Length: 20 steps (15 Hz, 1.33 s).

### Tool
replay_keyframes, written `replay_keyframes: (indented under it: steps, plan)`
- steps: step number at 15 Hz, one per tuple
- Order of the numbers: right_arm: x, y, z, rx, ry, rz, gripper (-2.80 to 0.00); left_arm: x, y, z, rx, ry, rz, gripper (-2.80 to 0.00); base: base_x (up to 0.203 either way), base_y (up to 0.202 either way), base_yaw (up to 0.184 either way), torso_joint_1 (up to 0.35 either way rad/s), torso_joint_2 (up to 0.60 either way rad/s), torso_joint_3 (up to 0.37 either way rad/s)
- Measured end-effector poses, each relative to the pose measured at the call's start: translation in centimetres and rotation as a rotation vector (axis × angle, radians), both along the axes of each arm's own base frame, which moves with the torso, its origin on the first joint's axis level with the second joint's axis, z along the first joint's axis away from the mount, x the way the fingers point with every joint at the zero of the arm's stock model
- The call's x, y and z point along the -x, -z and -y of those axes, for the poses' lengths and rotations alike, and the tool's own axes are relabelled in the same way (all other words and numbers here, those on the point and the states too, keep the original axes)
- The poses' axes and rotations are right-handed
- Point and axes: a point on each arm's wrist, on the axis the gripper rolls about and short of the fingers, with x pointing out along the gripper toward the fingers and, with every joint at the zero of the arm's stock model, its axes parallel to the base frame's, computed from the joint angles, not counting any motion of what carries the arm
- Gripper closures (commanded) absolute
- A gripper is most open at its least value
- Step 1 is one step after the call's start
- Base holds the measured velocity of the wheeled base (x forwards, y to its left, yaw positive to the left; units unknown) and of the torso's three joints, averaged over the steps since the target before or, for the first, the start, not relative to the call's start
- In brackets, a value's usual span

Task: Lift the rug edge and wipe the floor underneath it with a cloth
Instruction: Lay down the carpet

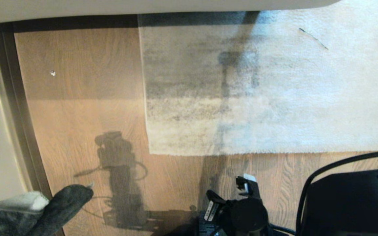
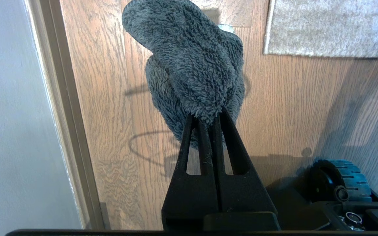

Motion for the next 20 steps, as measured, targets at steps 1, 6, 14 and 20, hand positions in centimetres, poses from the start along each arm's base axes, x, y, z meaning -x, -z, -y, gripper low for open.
replay_keyframes:
  steps: [1, 6, 14, 20]
  plan:
    - [-0.4, 0.1, 0.3, 0.005, 0.017, -0.019, 0.0, 0.0, 0.0, 0.0, 0.0, 0.0, 0.0, 0.0, 0.0, 0.0, 0.0, 0.0, 0.0, 0.0]
    - [-2.8, -1.0, 0.8, -0.051, 0.065, -0.063, 0.0, 0.0, 0.0, 0.0, 0.0, 0.0, 0.0, 0.0, 0.0, 0.0, 0.0, 0.0, 0.0, 0.0]
    - [-6.8, -4.0, 1.1, -0.144, 0.078, -0.012, 0.0, 0.0, 0.0, 0.0, 0.0, 0.0, 0.0, 0.0, 0.0, 0.0, 0.0, 0.0, 0.0, 0.0]
    - [-8.2, -5.5, 1.4, -0.195, 0.008, -0.002, 0.0, 0.0, 0.0, 0.0, 0.0, 0.0, 0.0, 0.0, 0.0, 0.0, 0.0, 0.0, 0.0, 0.0]
